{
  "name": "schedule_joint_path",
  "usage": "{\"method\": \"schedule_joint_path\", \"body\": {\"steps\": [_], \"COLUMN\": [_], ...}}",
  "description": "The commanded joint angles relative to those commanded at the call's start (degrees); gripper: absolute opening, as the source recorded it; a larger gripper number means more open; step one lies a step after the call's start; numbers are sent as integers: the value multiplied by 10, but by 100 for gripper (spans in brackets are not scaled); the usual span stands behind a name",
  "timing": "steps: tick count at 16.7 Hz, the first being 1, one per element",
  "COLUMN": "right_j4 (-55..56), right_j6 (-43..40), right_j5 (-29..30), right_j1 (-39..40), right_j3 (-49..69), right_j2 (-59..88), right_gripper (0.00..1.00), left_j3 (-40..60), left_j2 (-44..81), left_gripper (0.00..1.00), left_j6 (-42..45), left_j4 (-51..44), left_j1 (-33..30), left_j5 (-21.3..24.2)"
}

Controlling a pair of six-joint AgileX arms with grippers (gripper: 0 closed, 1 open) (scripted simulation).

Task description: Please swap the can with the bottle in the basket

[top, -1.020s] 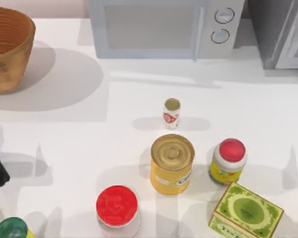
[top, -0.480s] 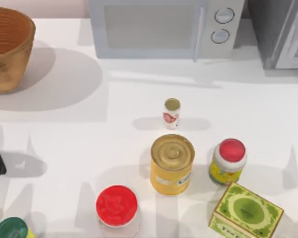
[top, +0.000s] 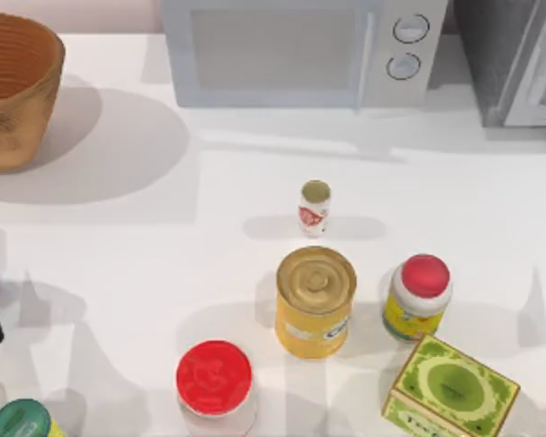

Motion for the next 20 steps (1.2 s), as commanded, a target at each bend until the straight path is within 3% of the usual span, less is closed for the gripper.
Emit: {"method": "schedule_joint_path", "body": {"steps": [4, 10, 20], "right_j4": [0, 0, 0], "right_j6": [0, 0, 0], "right_j5": [0, 0, 0], "right_j1": [0, 0, 0], "right_j3": [0, 0, 0], "right_j2": [0, 0, 0], "right_gripper": [100, 100, 100], "left_j3": [-5, 0, 106], "left_j2": [80, 89, 279], "left_gripper": [100, 100, 100], "left_j6": [8, 8, -16], "left_j4": [68, 72, 163], "left_j1": [23, 21, -51], "left_j5": [24, 24, -42]}}
